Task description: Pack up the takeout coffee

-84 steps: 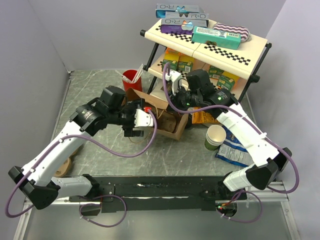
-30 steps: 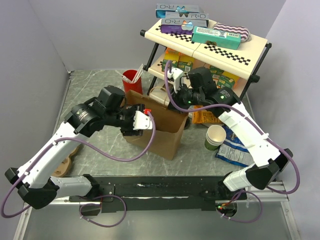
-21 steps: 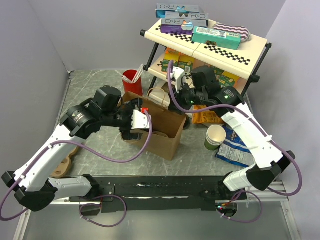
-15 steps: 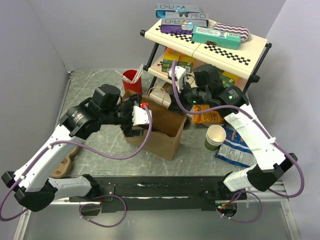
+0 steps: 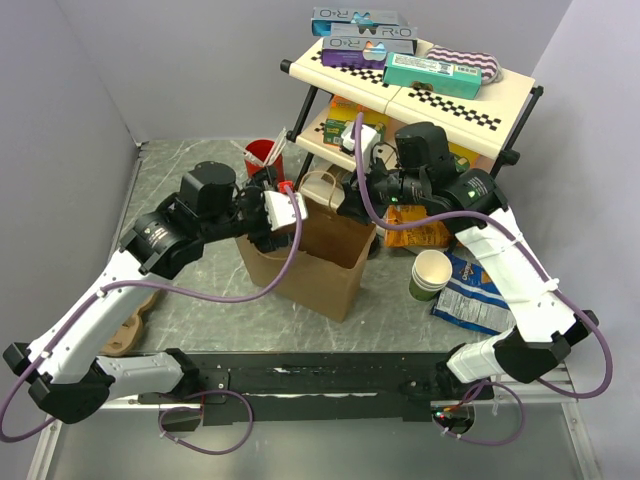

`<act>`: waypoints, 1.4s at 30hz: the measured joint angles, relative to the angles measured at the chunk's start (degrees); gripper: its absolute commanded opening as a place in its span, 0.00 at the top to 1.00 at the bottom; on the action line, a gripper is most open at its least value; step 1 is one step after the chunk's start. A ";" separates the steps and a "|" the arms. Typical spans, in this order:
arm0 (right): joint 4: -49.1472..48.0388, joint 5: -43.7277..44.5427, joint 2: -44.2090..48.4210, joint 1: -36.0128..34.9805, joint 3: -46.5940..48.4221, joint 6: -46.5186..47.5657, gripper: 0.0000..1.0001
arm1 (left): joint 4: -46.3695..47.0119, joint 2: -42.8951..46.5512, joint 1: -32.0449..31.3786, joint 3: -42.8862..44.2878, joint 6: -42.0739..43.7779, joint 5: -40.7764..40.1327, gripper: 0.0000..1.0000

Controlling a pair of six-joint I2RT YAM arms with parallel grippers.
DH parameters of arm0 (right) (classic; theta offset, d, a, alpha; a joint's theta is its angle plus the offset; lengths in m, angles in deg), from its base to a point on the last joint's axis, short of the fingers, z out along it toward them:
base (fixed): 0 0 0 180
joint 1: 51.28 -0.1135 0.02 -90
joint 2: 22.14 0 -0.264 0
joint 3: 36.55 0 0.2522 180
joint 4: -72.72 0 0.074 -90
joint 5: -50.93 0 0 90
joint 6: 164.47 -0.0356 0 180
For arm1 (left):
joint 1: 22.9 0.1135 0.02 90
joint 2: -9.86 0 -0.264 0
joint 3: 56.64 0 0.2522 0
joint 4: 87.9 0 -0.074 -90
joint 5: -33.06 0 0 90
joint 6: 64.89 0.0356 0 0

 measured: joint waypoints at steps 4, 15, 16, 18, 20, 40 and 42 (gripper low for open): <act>-0.02 0.57 0.02 0.00 0.00 0.00 0.54 | 4.81 0.70 0.00 -2.34 -2.60 -3.21 0.13; -1.33 6.75 0.76 0.15 -0.13 -0.07 0.54 | 22.82 -1.68 2.25 -5.46 -6.23 -25.62 0.01; -1.51 7.30 0.83 0.22 -0.13 -0.07 0.54 | 24.02 -2.73 3.15 -4.81 -6.14 -26.86 0.01; -1.66 8.52 0.90 0.39 -0.13 -0.09 0.54 | 25.05 -6.58 6.80 -1.29 -6.51 -27.87 0.01; -1.75 9.20 0.92 0.59 -0.13 -0.22 0.54 | 25.00 -10.05 10.49 2.51 -8.17 -28.15 0.00; -1.92 11.19 0.92 1.18 -2.08 -1.07 0.54 | 22.69 -38.40 49.20 13.14 -53.53 15.28 0.16; -1.90 11.30 0.92 1.22 -2.69 -1.07 0.54 | 23.89 -40.74 49.11 14.08 -55.93 18.62 0.18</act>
